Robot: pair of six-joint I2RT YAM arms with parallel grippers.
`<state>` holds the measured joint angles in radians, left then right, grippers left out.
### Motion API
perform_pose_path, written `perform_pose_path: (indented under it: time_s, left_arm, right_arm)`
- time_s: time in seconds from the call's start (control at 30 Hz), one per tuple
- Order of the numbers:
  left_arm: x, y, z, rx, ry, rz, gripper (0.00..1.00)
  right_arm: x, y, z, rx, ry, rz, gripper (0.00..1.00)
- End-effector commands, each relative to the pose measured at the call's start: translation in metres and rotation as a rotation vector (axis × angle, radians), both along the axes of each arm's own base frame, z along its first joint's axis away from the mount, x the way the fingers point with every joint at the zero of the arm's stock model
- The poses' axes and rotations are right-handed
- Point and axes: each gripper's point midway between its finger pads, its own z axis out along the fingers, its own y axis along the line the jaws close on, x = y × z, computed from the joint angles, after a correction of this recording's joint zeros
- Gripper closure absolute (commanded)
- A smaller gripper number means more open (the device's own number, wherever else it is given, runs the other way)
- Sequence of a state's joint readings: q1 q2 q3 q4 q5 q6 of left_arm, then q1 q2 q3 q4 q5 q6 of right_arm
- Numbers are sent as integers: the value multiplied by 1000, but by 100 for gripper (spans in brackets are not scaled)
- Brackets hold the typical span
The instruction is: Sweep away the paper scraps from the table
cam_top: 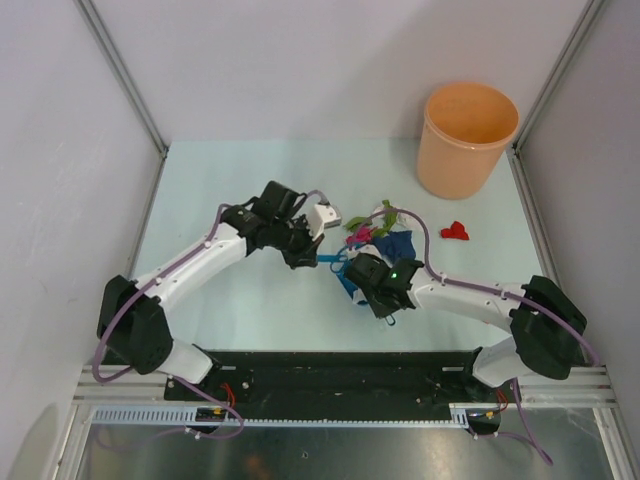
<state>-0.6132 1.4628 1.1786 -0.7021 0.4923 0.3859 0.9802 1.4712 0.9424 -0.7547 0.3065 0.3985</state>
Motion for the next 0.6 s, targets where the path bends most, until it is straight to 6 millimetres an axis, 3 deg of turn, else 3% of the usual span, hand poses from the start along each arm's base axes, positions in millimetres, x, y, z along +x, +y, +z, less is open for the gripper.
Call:
perform_pose_path:
  time_s: [0.0, 0.17, 0.3, 0.37, 0.4, 0.57]
  left_arm:
    - [28, 3, 59, -96, -139, 80, 100]
    - [52, 28, 78, -98, -184, 190, 100]
    - [74, 53, 92, -109, -212, 297, 100]
    - [84, 69, 95, -111, -215, 348, 100]
    - [87, 75, 94, -102, -219, 368, 100]
    - [98, 103, 88, -74, -221, 455, 100]
  right_arm:
    - [-6, 2, 15, 27, -27, 29, 100]
    - [-17, 12, 30, 85, -23, 79, 100]
    - [-14, 20, 66, 148, -57, 95, 100]
    - [-13, 15, 79, 138, -60, 102, 100]
    - [-5, 17, 93, 169, -70, 87, 100]
    - [26, -6, 126, 164, -90, 44, 100]
